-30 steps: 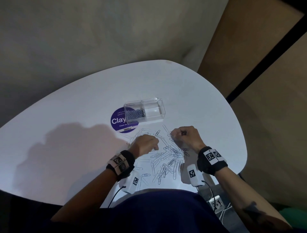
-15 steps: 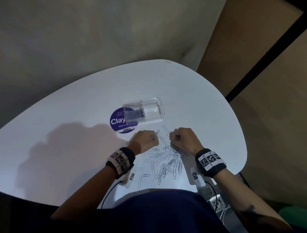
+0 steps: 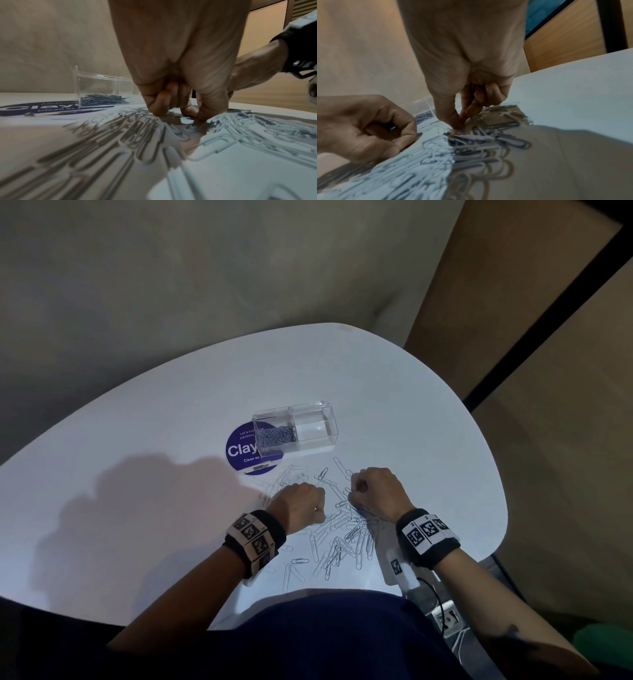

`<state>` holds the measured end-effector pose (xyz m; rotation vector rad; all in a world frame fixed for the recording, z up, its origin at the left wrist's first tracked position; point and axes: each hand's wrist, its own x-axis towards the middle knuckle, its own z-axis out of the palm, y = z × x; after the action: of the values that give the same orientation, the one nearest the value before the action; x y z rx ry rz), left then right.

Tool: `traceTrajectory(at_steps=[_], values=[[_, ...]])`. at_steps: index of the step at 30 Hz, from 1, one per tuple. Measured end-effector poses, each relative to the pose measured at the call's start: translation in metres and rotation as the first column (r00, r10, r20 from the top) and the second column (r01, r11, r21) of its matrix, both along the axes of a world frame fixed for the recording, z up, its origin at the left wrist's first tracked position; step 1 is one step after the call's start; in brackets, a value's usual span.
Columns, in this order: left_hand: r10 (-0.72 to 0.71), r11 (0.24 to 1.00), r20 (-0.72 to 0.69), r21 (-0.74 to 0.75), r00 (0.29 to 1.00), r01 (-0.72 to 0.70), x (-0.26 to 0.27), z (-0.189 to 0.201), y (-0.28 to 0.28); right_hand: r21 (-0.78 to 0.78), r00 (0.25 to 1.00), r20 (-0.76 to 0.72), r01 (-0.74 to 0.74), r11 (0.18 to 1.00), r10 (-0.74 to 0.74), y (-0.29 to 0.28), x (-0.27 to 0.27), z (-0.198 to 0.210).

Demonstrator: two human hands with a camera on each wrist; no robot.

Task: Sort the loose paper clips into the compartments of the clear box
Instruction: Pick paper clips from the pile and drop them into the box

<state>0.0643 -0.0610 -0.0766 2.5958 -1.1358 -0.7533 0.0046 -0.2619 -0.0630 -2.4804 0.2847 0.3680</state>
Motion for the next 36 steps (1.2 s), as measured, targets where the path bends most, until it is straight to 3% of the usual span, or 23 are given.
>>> traceTrajectory(at_steps=[5,10,12,14,19,24,27,29,31,32,33,36], values=[[-0.001,0.999,0.046,-0.054,0.999,0.004,-0.002,-0.004,0.004,-0.034,0.999,-0.042,-0.025,0.999,0.024,0.003,0.002,-0.003],[0.1,0.992,0.125,-0.087,0.987,-0.089,-0.006,-0.009,0.009,-0.02,0.996,-0.037,-0.085,0.996,0.084,0.007,0.001,-0.006],[0.114,0.992,0.123,-0.072,0.986,-0.106,-0.008,-0.009,0.008,0.027,0.995,0.0,-0.104,0.994,0.104,0.008,-0.001,-0.006],[0.131,0.989,0.085,-0.084,0.988,-0.124,-0.009,-0.008,0.009,0.181,0.999,0.038,-0.04,0.983,0.034,0.008,-0.002,-0.005],[0.122,0.988,0.042,-0.1,0.992,-0.118,-0.008,-0.004,0.01,0.534,0.974,-0.05,0.213,0.818,-0.221,0.007,0.006,0.0],[0.05,0.998,0.14,-0.05,0.989,-0.043,-0.013,0.0,0.008,0.732,0.902,-0.336,0.431,0.527,-0.272,0.009,0.023,0.016],[0.189,0.965,-0.004,-0.186,0.982,-0.186,-0.013,0.0,0.015,0.767,0.893,-0.382,0.45,0.456,-0.238,0.013,0.033,0.013],[0.3,0.893,-0.165,-0.297,0.94,-0.337,-0.012,0.002,0.021,0.757,0.9,-0.367,0.437,0.486,-0.237,0.016,0.038,0.005],[0.361,0.795,-0.33,-0.38,0.872,-0.473,-0.01,0.006,0.025,0.643,0.956,-0.196,0.293,0.707,-0.219,0.018,0.043,-0.002],[0.384,0.749,-0.425,-0.375,0.82,-0.546,-0.008,0.01,0.027,0.5,0.98,-0.083,0.197,0.843,-0.18,0.02,0.046,-0.004],[0.394,0.703,-0.528,-0.354,0.752,-0.617,-0.007,0.014,0.028,0.365,0.992,0.014,0.109,0.925,-0.122,0.021,0.049,-0.005],[0.328,0.584,-0.779,-0.278,0.535,-0.763,-0.005,0.025,0.033,0.103,0.981,0.14,-0.152,0.983,0.137,0.027,0.054,-0.007]])
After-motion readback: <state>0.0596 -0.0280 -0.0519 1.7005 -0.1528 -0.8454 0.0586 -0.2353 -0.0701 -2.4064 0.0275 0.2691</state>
